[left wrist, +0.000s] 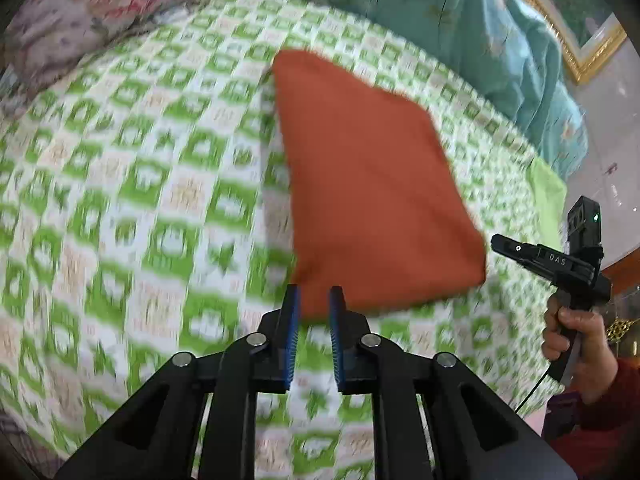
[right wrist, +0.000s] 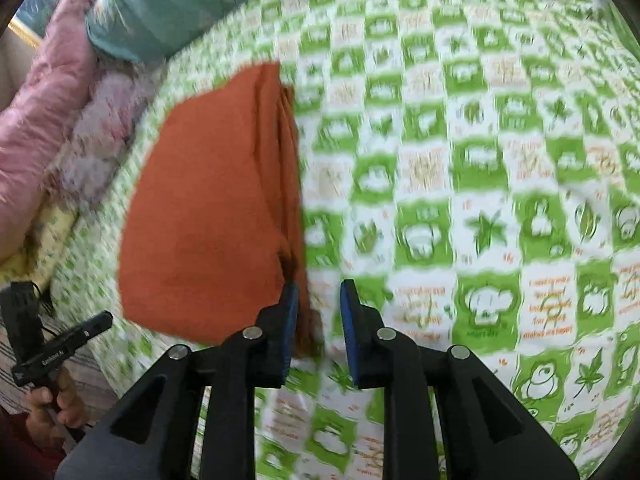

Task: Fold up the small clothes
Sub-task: 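Fold the held end over onto the sweater with both grippers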

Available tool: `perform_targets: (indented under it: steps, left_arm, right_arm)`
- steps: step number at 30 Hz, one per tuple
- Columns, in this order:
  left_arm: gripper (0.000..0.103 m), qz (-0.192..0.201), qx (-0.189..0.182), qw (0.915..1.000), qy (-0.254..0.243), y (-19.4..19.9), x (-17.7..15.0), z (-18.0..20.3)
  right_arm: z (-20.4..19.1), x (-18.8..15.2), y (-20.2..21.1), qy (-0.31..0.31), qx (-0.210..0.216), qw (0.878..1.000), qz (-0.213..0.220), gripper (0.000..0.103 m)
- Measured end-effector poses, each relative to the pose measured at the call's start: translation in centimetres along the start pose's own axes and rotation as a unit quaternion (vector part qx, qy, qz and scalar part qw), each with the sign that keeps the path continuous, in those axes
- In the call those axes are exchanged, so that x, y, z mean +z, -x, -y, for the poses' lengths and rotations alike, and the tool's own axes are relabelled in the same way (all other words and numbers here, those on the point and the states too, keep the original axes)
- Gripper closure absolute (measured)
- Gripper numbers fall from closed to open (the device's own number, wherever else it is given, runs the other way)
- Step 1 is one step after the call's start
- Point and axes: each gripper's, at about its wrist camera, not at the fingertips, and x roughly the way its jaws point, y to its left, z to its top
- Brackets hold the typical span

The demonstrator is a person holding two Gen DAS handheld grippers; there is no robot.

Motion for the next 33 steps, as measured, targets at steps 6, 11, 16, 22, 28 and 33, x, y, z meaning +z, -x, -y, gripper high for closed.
perform_targets:
  steps: [6, 11, 16, 22, 28, 33]
  left_arm:
    - [0.083, 0.017, -0.017, 0.9997, -0.008, -2.6, 4.9, 1.2]
    - [0.083, 0.003, -0.027, 0.9995, -0.018, -4.9, 6.1, 2.0]
    - [0.085, -0.027, -0.028, 0.9982, -0.045, -7.1, 5.1, 1.9]
    - [0.094, -0.03, -0.035, 0.9988, -0.014, -9.4, 4.8, 0.0]
    - [0.086, -0.019, -0.012, 0.9985, -0.05, -6.6, 3.9, 1.9]
    - [0.084, -0.013, -0.021, 0.998, -0.058, -4.3, 1.6, 2.3]
  right_arm:
    - [-3.4, 4.4, -2.8, 0.033, 0.017, 0.999, 0.008, 0.079]
    - [-3.8, 6.1, -7.5, 0.037, 0.004, 0.999, -0.026, 0.079]
    - [-3.2, 6.0, -7.1, 0.034, -0.011, 0.999, -0.013, 0.095]
    - [-1.8, 5.9, -9.0, 0.018, -0.027, 0.999, -0.022, 0.095]
    - [-2.4, 5.2, -5.4, 0.02, 0.002, 1.0, 0.01, 0.094]
    - [-4.8, 2.1, -2.0, 0.068, 0.051, 0.996, 0.021, 0.094]
